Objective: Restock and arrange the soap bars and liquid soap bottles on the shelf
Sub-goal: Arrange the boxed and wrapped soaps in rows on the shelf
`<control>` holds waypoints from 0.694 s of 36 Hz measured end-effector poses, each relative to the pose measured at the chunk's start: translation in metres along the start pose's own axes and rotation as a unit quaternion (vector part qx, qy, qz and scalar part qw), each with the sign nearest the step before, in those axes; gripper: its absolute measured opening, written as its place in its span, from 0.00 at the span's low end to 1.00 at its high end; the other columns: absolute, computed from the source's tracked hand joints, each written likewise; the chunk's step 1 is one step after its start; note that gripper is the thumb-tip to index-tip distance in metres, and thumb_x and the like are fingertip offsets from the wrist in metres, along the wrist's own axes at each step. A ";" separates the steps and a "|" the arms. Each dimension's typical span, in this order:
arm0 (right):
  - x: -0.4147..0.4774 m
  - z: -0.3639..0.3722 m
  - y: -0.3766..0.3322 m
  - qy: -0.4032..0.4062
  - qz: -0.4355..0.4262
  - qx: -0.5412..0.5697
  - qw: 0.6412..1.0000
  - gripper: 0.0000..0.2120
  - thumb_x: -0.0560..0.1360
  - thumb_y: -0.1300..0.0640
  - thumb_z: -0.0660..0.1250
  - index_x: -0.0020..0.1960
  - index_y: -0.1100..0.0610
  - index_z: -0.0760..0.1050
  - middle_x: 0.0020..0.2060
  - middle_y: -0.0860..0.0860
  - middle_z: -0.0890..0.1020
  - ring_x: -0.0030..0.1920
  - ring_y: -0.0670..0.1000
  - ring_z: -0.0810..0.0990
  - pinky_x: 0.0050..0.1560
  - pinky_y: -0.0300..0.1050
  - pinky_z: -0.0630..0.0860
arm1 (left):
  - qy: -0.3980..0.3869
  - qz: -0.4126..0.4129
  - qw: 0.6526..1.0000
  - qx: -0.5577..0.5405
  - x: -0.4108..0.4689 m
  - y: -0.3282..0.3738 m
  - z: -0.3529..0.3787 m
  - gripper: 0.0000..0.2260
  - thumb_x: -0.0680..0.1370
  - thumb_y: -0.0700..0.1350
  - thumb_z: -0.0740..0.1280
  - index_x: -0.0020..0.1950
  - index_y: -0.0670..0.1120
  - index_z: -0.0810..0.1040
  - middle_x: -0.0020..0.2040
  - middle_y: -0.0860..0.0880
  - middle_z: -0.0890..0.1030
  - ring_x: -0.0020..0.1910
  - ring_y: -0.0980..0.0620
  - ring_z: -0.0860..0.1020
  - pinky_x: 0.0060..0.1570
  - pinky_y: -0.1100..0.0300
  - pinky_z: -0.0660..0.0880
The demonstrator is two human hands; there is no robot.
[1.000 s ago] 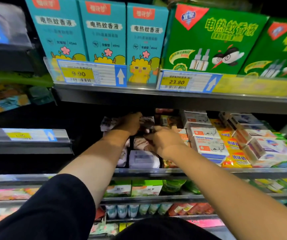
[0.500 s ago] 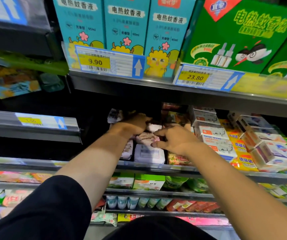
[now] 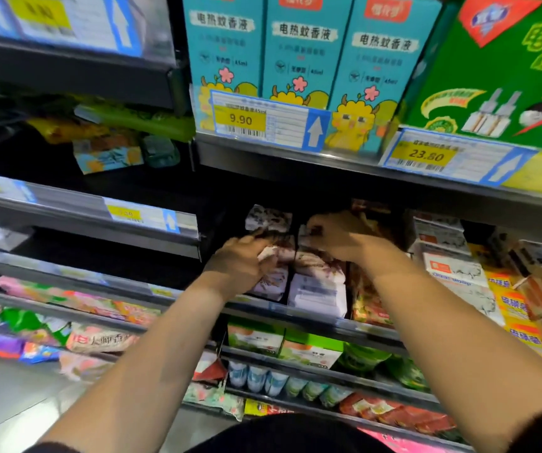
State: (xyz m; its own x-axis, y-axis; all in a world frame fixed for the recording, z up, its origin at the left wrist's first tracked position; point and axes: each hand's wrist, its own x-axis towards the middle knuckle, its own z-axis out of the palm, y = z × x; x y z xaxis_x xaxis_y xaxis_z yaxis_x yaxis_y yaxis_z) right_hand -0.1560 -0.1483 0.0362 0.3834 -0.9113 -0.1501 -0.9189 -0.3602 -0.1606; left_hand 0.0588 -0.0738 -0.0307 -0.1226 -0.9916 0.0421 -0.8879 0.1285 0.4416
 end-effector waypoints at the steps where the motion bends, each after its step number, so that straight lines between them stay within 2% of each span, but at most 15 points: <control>1: 0.009 0.004 -0.003 0.012 0.000 0.018 1.000 0.22 0.72 0.35 0.65 0.62 0.42 0.75 0.60 0.50 0.81 0.62 0.57 0.78 0.64 0.59 0.71 | 0.004 -0.016 1.000 -0.015 0.001 -0.002 0.002 0.29 0.77 0.68 0.53 0.73 0.55 0.72 0.74 0.50 0.70 0.72 0.43 0.68 0.69 0.48 0.67; 4: 0.034 0.017 -0.009 0.038 -0.018 0.047 0.998 0.26 0.73 0.37 0.67 0.68 0.46 0.72 0.64 0.53 0.79 0.64 0.58 0.77 0.64 0.56 0.72 | -0.019 -0.070 0.996 -0.044 0.005 -0.003 -0.001 0.25 0.79 0.65 0.58 0.73 0.59 0.70 0.72 0.51 0.71 0.70 0.44 0.69 0.69 0.50 0.68; 6: 0.046 0.018 -0.014 0.037 -0.027 0.073 0.996 0.28 0.75 0.39 0.69 0.70 0.49 0.71 0.65 0.54 0.79 0.64 0.57 0.77 0.64 0.54 0.73 | -0.021 -0.082 0.996 -0.035 0.012 -0.001 -0.006 0.23 0.79 0.62 0.62 0.73 0.58 0.71 0.69 0.47 0.74 0.68 0.43 0.70 0.67 0.51 0.69; 12: 0.082 0.026 -0.016 0.004 -0.046 0.138 0.989 0.30 0.73 0.47 0.75 0.71 0.54 0.71 0.66 0.53 0.77 0.66 0.54 0.75 0.67 0.48 0.70 | -0.022 -0.110 0.994 -0.017 0.025 0.003 -0.011 0.29 0.73 0.63 0.70 0.71 0.54 0.74 0.69 0.48 0.76 0.67 0.43 0.73 0.67 0.52 0.71; 14: 0.092 0.027 -0.018 -0.007 -0.068 0.138 0.988 0.26 0.74 0.54 0.75 0.69 0.58 0.74 0.63 0.54 0.78 0.64 0.53 0.76 0.61 0.39 0.69 | -0.019 -0.116 0.993 -0.018 0.028 0.002 -0.014 0.29 0.71 0.62 0.73 0.69 0.54 0.76 0.67 0.48 0.79 0.64 0.45 0.76 0.64 0.53 0.73; 17: 0.102 0.028 -0.016 -0.026 -0.091 0.128 0.987 0.21 0.74 0.65 0.73 0.66 0.66 0.75 0.61 0.61 0.80 0.62 0.58 0.78 0.47 0.30 0.69 | -0.017 -0.103 0.994 -0.012 0.033 0.001 -0.018 0.31 0.68 0.63 0.74 0.69 0.55 0.77 0.64 0.50 0.80 0.62 0.47 0.78 0.61 0.53 0.75; 20: 0.103 0.025 -0.006 -0.032 -0.115 0.135 0.984 0.22 0.74 0.68 0.72 0.67 0.68 0.73 0.61 0.64 0.79 0.62 0.61 0.78 0.40 0.22 0.69 | -0.028 -0.122 0.992 0.031 0.038 0.006 -0.021 0.30 0.69 0.63 0.75 0.67 0.53 0.78 0.64 0.50 0.78 0.62 0.48 0.77 0.63 0.53 0.74; 22: 0.103 0.021 0.001 -0.049 -0.104 0.158 0.981 0.20 0.74 0.67 0.73 0.64 0.70 0.75 0.60 0.66 0.80 0.61 0.62 0.78 0.42 0.23 0.69 | -0.032 -0.128 0.990 0.049 0.041 0.010 -0.023 0.31 0.69 0.62 0.75 0.69 0.54 0.75 0.68 0.50 0.75 0.66 0.48 0.74 0.66 0.54 0.72; 25: 0.100 0.015 0.010 -0.043 -0.094 0.140 0.985 0.23 0.73 0.61 0.75 0.65 0.67 0.76 0.61 0.62 0.80 0.61 0.59 0.78 0.57 0.40 0.71 | -0.055 -0.126 0.989 0.049 0.043 0.016 -0.021 0.37 0.69 0.61 0.76 0.75 0.56 0.69 0.75 0.50 0.68 0.73 0.49 0.67 0.72 0.54 0.66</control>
State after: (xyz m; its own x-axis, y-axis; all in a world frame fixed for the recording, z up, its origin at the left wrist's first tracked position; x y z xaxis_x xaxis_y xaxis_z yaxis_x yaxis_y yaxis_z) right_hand -0.1257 -0.2405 0.0051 0.5625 -0.8090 -0.1710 -0.7733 -0.4415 -0.4550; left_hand 0.0491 -0.1150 -0.0031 0.0646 -0.9853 -0.1584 -0.9344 -0.1154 0.3369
